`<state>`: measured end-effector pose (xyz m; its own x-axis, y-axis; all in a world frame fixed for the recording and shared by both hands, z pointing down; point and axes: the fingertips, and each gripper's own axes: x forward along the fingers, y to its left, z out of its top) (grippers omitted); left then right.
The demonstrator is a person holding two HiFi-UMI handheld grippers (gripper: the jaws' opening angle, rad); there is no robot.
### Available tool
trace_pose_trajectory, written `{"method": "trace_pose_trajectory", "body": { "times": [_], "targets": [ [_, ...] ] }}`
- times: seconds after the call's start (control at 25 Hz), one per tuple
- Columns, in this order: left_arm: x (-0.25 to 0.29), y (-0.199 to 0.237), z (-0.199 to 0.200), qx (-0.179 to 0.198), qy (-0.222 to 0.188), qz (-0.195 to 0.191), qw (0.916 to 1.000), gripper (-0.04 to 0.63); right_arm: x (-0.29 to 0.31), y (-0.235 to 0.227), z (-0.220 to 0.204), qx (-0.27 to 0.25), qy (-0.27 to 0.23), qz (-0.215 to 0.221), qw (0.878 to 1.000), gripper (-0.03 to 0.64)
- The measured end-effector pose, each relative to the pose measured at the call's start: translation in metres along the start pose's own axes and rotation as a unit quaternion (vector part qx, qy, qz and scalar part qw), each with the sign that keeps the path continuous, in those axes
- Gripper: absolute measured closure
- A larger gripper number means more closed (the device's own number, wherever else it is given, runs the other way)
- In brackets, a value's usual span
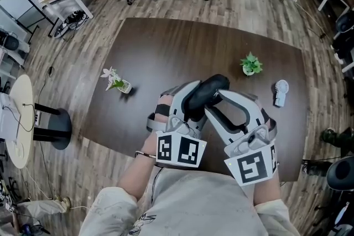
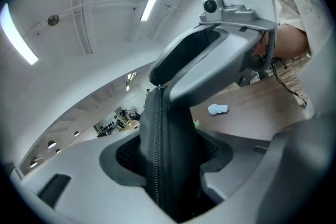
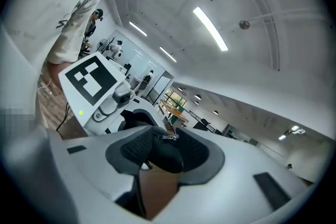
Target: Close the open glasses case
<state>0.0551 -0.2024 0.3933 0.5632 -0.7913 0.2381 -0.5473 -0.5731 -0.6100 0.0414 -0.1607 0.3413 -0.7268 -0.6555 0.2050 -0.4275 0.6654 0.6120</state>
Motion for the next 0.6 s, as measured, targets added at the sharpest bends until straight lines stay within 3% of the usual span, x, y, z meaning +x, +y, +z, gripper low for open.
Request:
{"method": "trace_pose_trajectory", "body": {
  "times": [0.28, 0.32, 0.6],
  "targets": [
    [0.0, -0.001, -0.004, 0.012, 0.003, -0.004, 0.9999, 0.344, -0.005, -0.006, -0.009, 0.025, 0.003, -0.009, 1.0, 0.534],
    [0.0, 0.0, -0.005, 0.012, 0.003, -0.003, 0.9999, 0.344, -0.005, -0.008, -0.011, 0.029, 0.004, -0.015, 0.999, 0.592],
    [0.001, 0.002, -0.007, 0.036, 0.012, 0.003, 0.9993, 0.344, -0.006, -0.009, -0.017, 0.055, 0.016, -0.021, 0.998, 0.594]
  ]
}}
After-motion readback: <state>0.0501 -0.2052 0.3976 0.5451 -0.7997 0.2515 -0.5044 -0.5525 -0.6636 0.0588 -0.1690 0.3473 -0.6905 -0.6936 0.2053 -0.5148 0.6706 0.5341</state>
